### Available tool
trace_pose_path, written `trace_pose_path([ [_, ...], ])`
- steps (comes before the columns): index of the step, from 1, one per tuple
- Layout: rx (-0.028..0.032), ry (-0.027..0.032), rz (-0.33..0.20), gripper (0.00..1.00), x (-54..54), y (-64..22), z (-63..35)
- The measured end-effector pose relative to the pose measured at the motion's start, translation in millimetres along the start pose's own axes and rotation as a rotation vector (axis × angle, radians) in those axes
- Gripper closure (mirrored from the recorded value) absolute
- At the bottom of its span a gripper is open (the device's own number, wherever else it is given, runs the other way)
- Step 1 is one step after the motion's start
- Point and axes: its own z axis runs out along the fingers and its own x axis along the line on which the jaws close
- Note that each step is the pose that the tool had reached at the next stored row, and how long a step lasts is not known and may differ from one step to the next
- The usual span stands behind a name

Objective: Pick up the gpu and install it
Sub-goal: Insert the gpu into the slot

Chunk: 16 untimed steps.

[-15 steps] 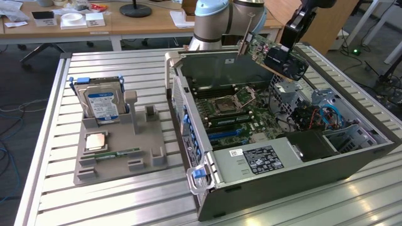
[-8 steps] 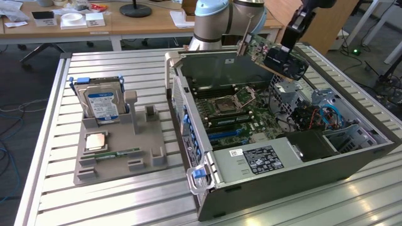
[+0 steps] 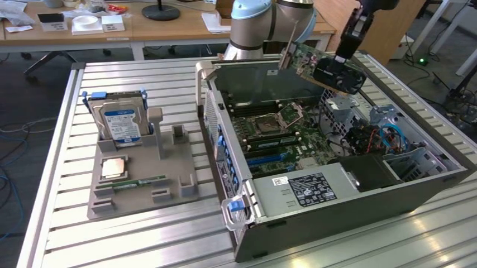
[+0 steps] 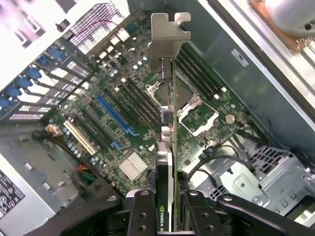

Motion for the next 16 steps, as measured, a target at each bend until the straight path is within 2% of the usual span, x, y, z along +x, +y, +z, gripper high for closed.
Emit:
trace_pose_path([
  [16,0.0011,0.0182,-0.269,0.74,0.0,-0.1,1.4],
])
